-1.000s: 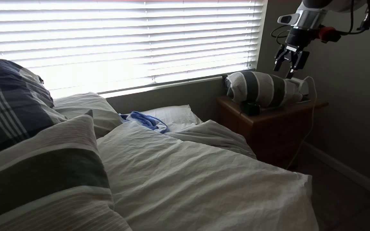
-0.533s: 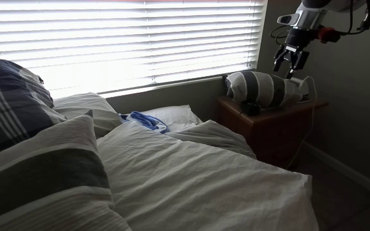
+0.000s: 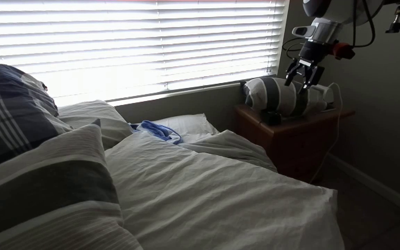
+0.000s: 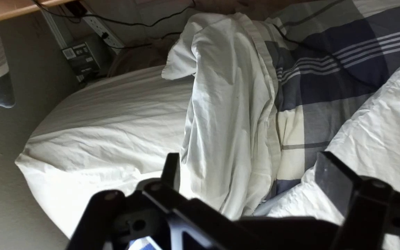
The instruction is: Move the blanket to the left
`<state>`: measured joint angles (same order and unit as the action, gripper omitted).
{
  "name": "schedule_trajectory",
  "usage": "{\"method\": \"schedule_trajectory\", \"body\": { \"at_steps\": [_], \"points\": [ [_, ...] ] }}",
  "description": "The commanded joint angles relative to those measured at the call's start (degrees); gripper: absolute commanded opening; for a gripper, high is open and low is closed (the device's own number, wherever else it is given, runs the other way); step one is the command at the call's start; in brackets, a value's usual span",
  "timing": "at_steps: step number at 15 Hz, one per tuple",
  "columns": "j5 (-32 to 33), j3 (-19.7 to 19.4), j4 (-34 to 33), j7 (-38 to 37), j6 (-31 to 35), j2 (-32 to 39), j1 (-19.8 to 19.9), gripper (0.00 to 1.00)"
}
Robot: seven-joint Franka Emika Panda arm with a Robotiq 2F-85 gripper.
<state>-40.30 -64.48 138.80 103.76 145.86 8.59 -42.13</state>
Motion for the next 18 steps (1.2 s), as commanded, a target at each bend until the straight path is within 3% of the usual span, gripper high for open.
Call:
{"method": "schedule_trajectory", "body": {
  "at_steps": [1,7,11,12,14,15,18],
  "points": [
    [-12.27,8.59,-5.72,9.84,-3.76,12.86,8.47,1.00],
    [-25.43,25.65,-18.72,23.32,-1.54,30.29,25.83,1.00],
    [-32.81,34.51,-30.58,32.59,0.31,40.41,36.12,1.00],
    [-28.98,41.91,-32.72,32.30,3.64,39.99,43.35,1.00],
    [-27.52,48.91,-36.81,33.58,3.41,41.81,50.53,1.00],
    [-23.05,47.97,-31.39,26.58,5.15,38.22,48.01,1.00],
    [-23.95,51.77,-35.34,28.57,4.27,40.46,53.03,1.00]
  ]
}}
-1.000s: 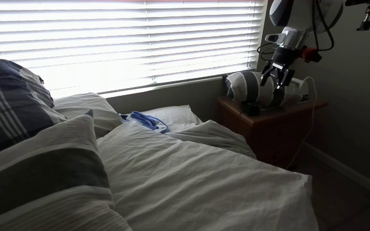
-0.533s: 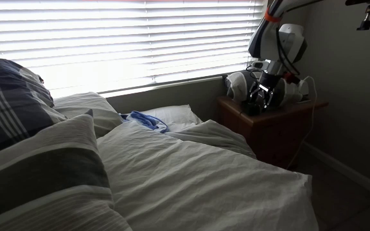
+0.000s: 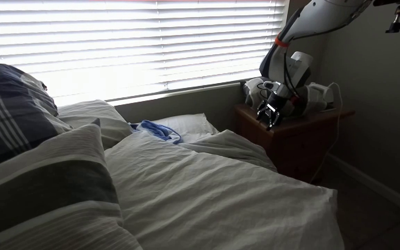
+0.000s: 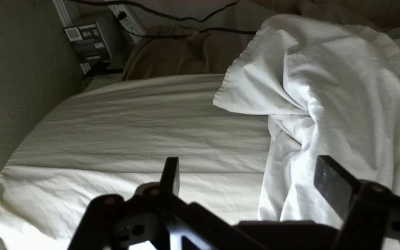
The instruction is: Move the blanket to the left
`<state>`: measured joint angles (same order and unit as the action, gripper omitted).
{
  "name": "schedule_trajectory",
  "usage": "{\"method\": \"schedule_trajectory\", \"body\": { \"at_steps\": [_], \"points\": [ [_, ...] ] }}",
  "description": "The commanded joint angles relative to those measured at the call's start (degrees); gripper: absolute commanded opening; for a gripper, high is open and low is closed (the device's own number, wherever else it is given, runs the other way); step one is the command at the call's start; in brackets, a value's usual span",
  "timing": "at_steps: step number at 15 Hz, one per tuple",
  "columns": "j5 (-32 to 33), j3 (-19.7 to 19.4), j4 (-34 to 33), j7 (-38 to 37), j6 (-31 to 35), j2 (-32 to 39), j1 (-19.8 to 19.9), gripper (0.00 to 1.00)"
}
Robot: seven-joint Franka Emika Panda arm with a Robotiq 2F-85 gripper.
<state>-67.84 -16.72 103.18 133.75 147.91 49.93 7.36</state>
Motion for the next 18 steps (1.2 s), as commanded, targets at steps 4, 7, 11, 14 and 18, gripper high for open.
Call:
{"method": "schedule_trajectory", "body": {
  "at_steps": [4,7,11,14,18],
  "points": [
    [3.55,4.30,-0.27,-1.18,2.18,-0.81,3.67,1.00],
    [3.54,4.37,-0.27,-1.09,2.17,-0.81,3.65,1.00],
    [4.21,8.85,-3.52,0.21,-0.20,1.90,7.37,1.00],
    [5.50,12.13,-5.87,0.96,0.25,4.36,9.41,1.00],
    [11.62,13.17,-8.52,-1.03,-2.49,7.96,9.96,1.00]
  ]
}}
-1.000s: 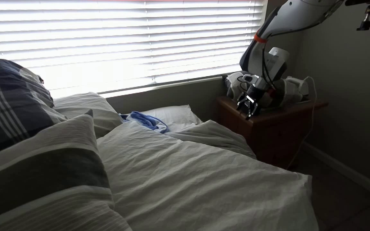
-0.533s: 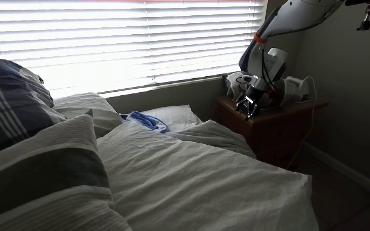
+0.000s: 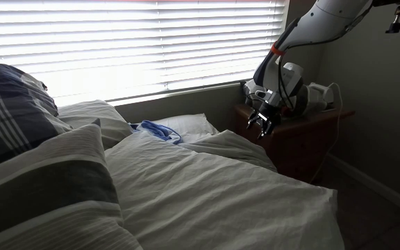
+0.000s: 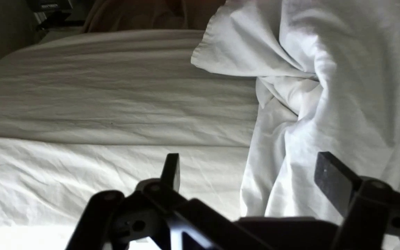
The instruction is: Move the blanket to the left
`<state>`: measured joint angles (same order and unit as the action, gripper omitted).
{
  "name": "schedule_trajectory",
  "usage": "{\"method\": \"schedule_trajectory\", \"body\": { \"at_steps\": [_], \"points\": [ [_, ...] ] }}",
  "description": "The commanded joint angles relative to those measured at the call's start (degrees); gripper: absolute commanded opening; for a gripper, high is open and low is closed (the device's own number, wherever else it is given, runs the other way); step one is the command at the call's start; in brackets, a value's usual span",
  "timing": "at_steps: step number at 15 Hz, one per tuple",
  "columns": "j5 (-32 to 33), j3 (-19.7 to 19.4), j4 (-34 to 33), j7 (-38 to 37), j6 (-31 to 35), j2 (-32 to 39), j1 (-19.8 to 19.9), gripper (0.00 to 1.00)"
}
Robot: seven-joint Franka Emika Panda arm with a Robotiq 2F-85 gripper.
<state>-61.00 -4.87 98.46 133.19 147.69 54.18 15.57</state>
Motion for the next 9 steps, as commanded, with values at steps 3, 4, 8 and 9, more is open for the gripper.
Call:
{"method": "schedule_trajectory", "body": {
  "at_steps": [3,4,8,9],
  "points": [
    [9.79,1.98,-5.78,-1.25,-4.83,6.27,2.60,1.00],
    [11.13,2.47,-6.68,-0.98,-5.83,7.13,3.22,1.00],
    [16.70,3.55,-10.30,-1.68,-10.49,10.63,4.89,1.00],
    [17.89,3.89,-11.19,-1.73,-11.56,11.41,5.34,1.00]
  ]
}}
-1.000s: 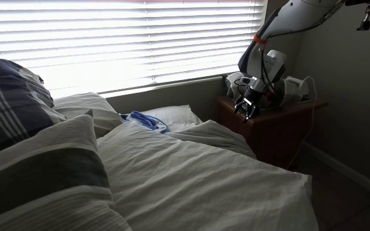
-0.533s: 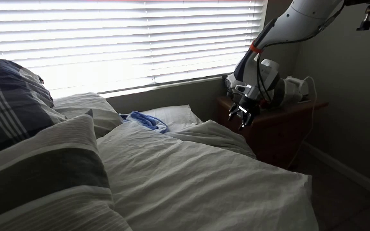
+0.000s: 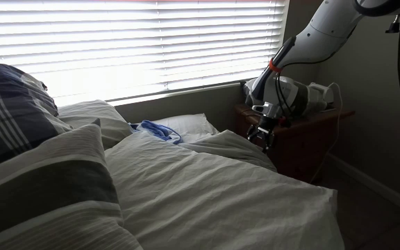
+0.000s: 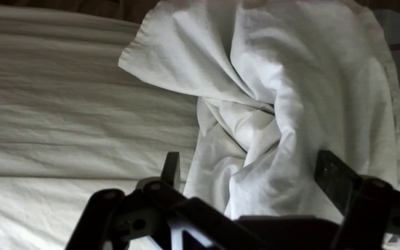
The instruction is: Move the blanket to the left
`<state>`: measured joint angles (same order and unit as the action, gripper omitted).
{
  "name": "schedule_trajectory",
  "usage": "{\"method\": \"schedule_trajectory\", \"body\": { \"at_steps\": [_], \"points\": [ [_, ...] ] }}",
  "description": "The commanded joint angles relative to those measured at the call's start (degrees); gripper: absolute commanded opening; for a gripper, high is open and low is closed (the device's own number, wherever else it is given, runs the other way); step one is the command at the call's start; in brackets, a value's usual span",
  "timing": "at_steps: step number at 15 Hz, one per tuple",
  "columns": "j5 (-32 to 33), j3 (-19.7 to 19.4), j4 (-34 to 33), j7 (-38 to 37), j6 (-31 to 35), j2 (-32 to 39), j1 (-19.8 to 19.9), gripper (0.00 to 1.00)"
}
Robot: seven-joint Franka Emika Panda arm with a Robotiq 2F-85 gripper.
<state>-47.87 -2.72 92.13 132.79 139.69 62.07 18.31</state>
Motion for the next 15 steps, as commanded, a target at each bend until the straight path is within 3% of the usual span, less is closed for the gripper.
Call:
{"method": "schedule_trajectory", "body": {
  "at_steps": [1,6,7,9,15],
  "points": [
    [5.82,2.28,-6.00,-1.02,-4.66,4.41,3.19,1.00],
    [8.96,5.76,-11.39,0.95,-7.24,8.61,5.93,1.00],
    [9.77,5.92,-12.22,0.43,-7.77,9.32,5.98,0.75],
    [11.10,5.13,-12.68,-3.48,-7.99,9.79,5.04,0.66],
    [12.80,5.16,-7.18,-13.19,-5.75,6.01,4.89,0.24]
  ]
}}
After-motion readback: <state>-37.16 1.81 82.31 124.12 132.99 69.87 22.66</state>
